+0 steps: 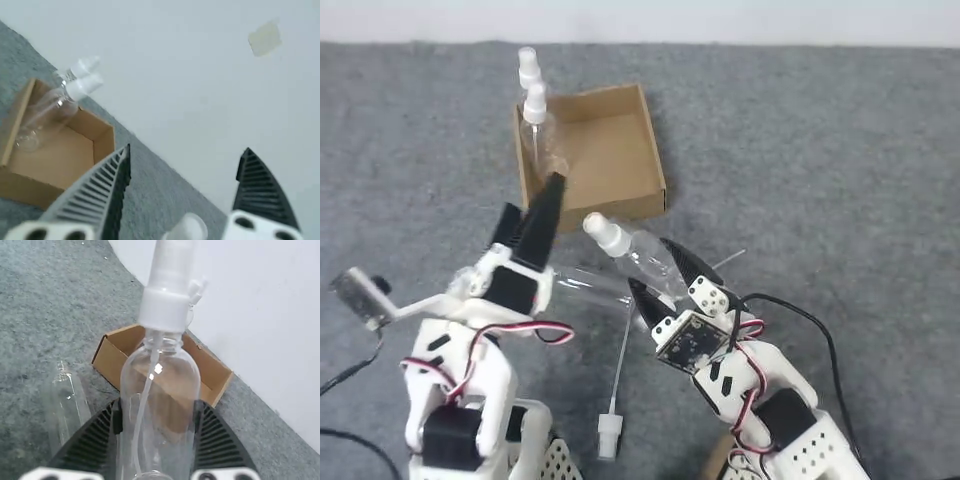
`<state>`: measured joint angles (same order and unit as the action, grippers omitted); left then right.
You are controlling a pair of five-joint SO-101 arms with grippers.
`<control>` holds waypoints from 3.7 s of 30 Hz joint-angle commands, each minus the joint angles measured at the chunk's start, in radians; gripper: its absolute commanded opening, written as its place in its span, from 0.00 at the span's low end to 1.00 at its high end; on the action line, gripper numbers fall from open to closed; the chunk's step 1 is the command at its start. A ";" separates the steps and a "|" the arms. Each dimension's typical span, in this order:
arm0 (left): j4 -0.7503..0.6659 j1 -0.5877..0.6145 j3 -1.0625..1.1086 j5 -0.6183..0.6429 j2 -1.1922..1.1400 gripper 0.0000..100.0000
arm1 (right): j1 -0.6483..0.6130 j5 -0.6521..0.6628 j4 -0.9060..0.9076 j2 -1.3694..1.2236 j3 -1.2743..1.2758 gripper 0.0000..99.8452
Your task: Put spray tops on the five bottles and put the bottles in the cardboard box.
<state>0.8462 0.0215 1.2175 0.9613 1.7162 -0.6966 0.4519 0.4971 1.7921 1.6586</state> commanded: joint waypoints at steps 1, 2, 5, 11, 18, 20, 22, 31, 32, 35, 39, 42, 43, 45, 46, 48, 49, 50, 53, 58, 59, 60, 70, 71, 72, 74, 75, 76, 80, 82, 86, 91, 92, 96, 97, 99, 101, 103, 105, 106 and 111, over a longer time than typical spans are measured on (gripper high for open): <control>-0.057 0.080 -0.053 0.011 0.000 0.32 | 0.012 -0.064 -0.004 0.022 0.020 0.01; -0.054 0.106 -0.051 0.011 0.000 0.32 | 0.010 -0.074 -0.004 0.022 0.020 0.01; -0.055 0.150 -0.002 0.015 0.000 0.32 | 0.008 -0.078 -0.005 0.024 0.018 0.01; -0.058 0.153 0.124 0.011 0.000 0.32 | 0.008 -0.124 -0.064 0.024 0.020 0.01; -0.052 0.078 0.174 -0.049 -0.002 0.32 | -0.051 -0.144 -0.082 0.024 0.021 0.01; -0.055 0.038 0.199 -0.069 -0.002 0.32 | -0.093 -0.135 -0.065 0.022 0.021 0.01; -0.054 0.011 0.213 -0.094 -0.002 0.32 | -0.117 -0.133 -0.059 0.022 0.021 0.01; -0.051 -0.157 0.268 -0.192 -0.002 0.32 | -0.124 -0.133 -0.056 0.021 0.021 0.01; -0.049 -0.166 0.272 -0.198 -0.002 0.32 | -0.124 -0.133 -0.056 0.021 0.021 0.01; -0.025 -0.184 0.266 -0.209 -0.002 0.32 | -0.122 -0.133 -0.054 0.019 0.021 0.01; 0.020 -0.221 0.251 -0.227 -0.002 0.32 | -0.125 -0.133 -0.035 0.021 0.021 0.01; 0.026 -0.232 0.251 -0.227 -0.002 0.32 | -0.125 -0.133 -0.035 0.021 0.021 0.01; 0.026 -0.232 0.251 -0.227 -0.002 0.32 | -0.125 -0.133 -0.036 0.021 0.021 0.01; 0.026 -0.232 0.252 -0.227 -0.002 0.32 | -0.125 -0.133 -0.039 0.021 0.021 0.01; 0.026 -0.232 0.254 -0.227 -0.002 0.32 | -0.125 -0.133 -0.042 0.021 0.021 0.01; 0.026 -0.232 0.254 -0.227 -0.002 0.32 | -0.125 -0.133 -0.042 0.021 0.020 0.04; 0.026 -0.232 0.254 -0.227 -0.002 0.32 | -0.125 -0.135 -0.042 0.021 0.018 0.06; 0.026 -0.232 0.254 -0.227 -0.002 0.32 | -0.125 -0.137 -0.041 0.021 0.015 0.07; 0.026 -0.233 0.255 -0.227 -0.002 0.32 | -0.125 -0.138 -0.042 0.021 0.012 0.08; 0.028 -0.247 0.257 -0.227 -0.002 0.32 | -0.125 -0.140 -0.045 0.021 0.011 0.08; 0.032 -0.259 0.259 -0.227 -0.002 0.32 | -0.125 -0.140 -0.045 0.021 0.011 0.08; 0.041 -0.272 0.260 -0.227 -0.002 0.32 | -0.125 -0.140 -0.045 0.022 0.011 0.08; 0.051 -0.290 0.262 -0.229 -0.002 0.32 | -0.124 -0.141 -0.044 0.022 0.011 0.12; 0.051 -0.290 0.262 -0.229 -0.002 0.32 | -0.124 -0.141 -0.045 0.022 0.011 0.12; 0.057 -0.292 0.262 -0.229 -0.002 0.32 | -0.124 -0.141 -0.045 0.022 0.011 0.12; 0.063 -0.295 0.262 -0.227 -0.002 0.32 | -0.122 -0.140 -0.045 0.022 0.011 0.11; 0.061 -0.290 0.260 -0.227 -0.002 0.32 | -0.122 -0.138 -0.045 0.022 0.011 0.11; 0.060 -0.288 0.257 -0.226 -0.002 0.32 | -0.122 -0.138 -0.045 0.022 0.011 0.11; 0.055 -0.281 0.239 -0.224 -0.002 0.32 | -0.122 -0.140 -0.038 0.022 0.011 0.11; 0.058 -0.241 0.202 -0.216 -0.002 0.32 | -0.120 -0.140 -0.036 0.022 0.011 0.11; 0.061 -0.161 0.134 -0.169 -0.002 0.32 | -0.120 -0.140 -0.036 0.022 0.011 0.11; 0.061 -0.101 0.096 -0.167 -0.002 0.32 | -0.111 -0.140 -0.035 0.022 0.009 0.11; 0.061 -0.086 0.088 -0.167 -0.002 0.32 | -0.102 -0.140 -0.035 0.022 0.008 0.11; 0.061 0.026 0.054 -0.167 -0.002 0.32 | -0.061 -0.140 0.016 0.019 -0.058 0.11; 0.061 0.061 0.053 -0.167 -0.002 0.32 | -0.061 -0.141 0.038 0.019 -0.078 0.11; 0.061 0.140 0.053 -0.167 -0.002 0.32 | -0.061 -0.141 0.061 0.019 -0.110 0.11; 0.063 0.224 0.059 -0.167 -0.002 0.32 | -0.061 -0.141 0.065 0.018 -0.127 0.11; 0.058 0.308 0.079 -0.164 -0.002 0.32 | -0.061 -0.141 0.062 0.018 -0.140 0.11; 0.057 0.377 0.099 -0.127 -0.002 0.32 | -0.061 -0.140 0.062 0.018 -0.157 0.11; 0.055 0.405 0.111 -0.098 -0.002 0.32 | -0.061 -0.140 0.064 0.016 -0.167 0.11; 0.038 0.454 0.162 -0.034 -0.002 0.32 | -0.061 -0.133 0.067 0.007 -0.238 0.11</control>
<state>0.9060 0.4496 1.3817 0.8938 1.7024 -0.7748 0.3199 0.5600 1.7921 1.5267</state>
